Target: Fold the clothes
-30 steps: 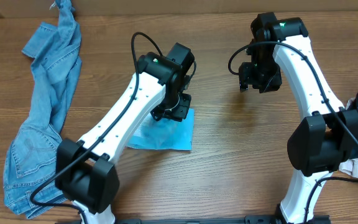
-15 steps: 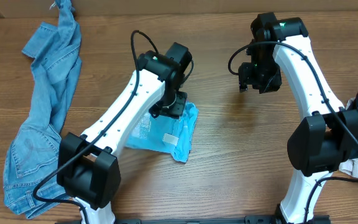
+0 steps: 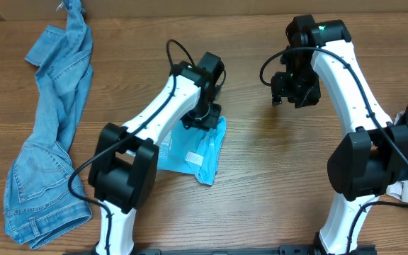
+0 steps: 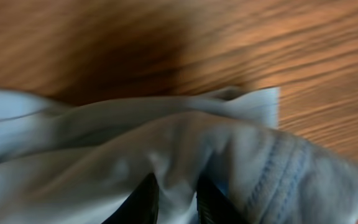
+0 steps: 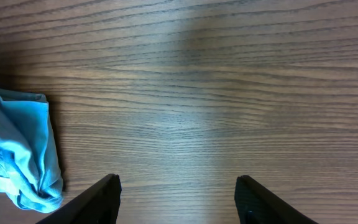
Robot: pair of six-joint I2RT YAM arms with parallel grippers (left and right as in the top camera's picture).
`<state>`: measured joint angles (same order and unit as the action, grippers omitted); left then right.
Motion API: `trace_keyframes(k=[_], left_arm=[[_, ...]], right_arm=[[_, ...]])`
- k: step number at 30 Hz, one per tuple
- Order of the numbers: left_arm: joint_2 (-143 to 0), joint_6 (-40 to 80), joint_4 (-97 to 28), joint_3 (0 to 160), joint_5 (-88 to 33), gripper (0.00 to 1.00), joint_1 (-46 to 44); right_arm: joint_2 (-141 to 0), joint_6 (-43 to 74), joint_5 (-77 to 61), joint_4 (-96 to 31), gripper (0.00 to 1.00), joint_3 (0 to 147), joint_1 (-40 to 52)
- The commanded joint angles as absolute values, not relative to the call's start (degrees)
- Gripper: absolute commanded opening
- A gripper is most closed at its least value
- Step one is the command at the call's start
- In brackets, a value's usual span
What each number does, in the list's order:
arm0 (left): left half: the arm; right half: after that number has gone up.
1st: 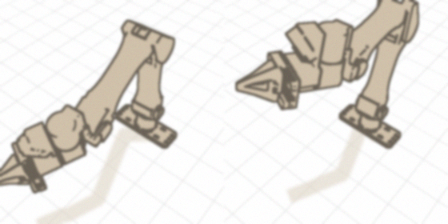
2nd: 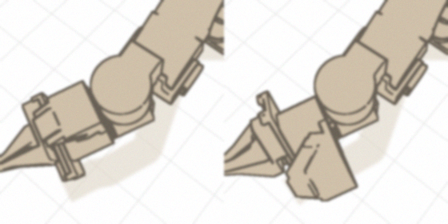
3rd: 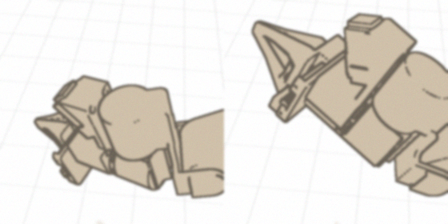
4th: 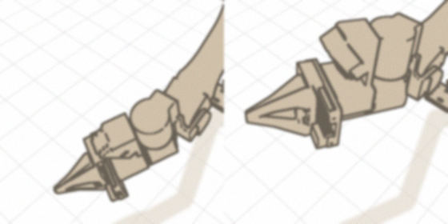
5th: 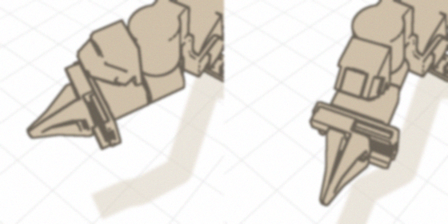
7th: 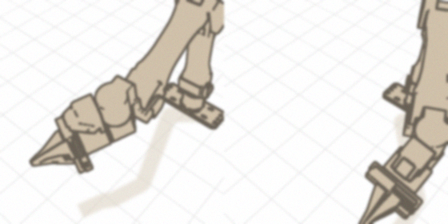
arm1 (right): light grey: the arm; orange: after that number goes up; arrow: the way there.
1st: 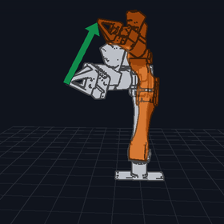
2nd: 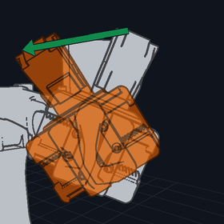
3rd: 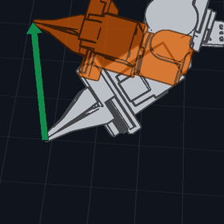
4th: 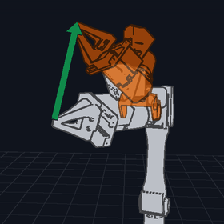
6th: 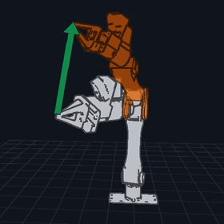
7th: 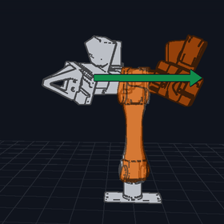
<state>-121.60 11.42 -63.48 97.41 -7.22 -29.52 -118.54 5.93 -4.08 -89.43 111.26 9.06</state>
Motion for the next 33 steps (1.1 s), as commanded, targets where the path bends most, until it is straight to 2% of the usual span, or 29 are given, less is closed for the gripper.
trace_keyframes(k=[1,7,11,13,17,22,24,27,33], left_arm=[[-121.71,9.93,-62.52,98.59,-14.63,0.26,-31.11],[-120.40,11.94,-70.35,105.86,-10.44,0.22,-28.42],[-115.24,24.25,-80.49,113.08,0.91,0.24,-26.13],[-111.55,29.21,-86.26,113.58,1.98,0.27,-24.77],[-110.67,33.41,-93.71,109.86,3.84,0.26,-24.34],[-110.67,38.00,-87.31,96.31,1.39,0.26,-24.36],[-110.67,45.17,-85.30,89.45,1.17,0.25,-24.27],[-110.63,48.99,-83.00,84.01,-0.93,0.26,-24.29],[-110.61,54.30,-74.32,74.89,-3.05,0.34,-22.87]], right_arm=[[-116.79,5.98,-4.10,-89.32,0.63,111.48,9.13],[-116.79,5.96,-4.08,-89.27,0.63,111.48,9.13],[-116.79,5.78,-3.88,-89.25,0.64,111.48,9.13],[-116.79,5.78,-3.90,-89.25,0.64,111.48,9.13],[-116.79,5.76,-3.90,-89.10,0.64,111.48,9.13],[-116.79,5.58,-3.88,-89.17,0.64,111.48,9.13],[-116.79,5.54,-3.86,-89.12,0.64,111.48,9.13],[-116.79,4.89,-3.90,-88.90,0.64,111.48,9.13],[-116.79,4.71,-3.90,-89.01,0.64,111.48,9.13]])
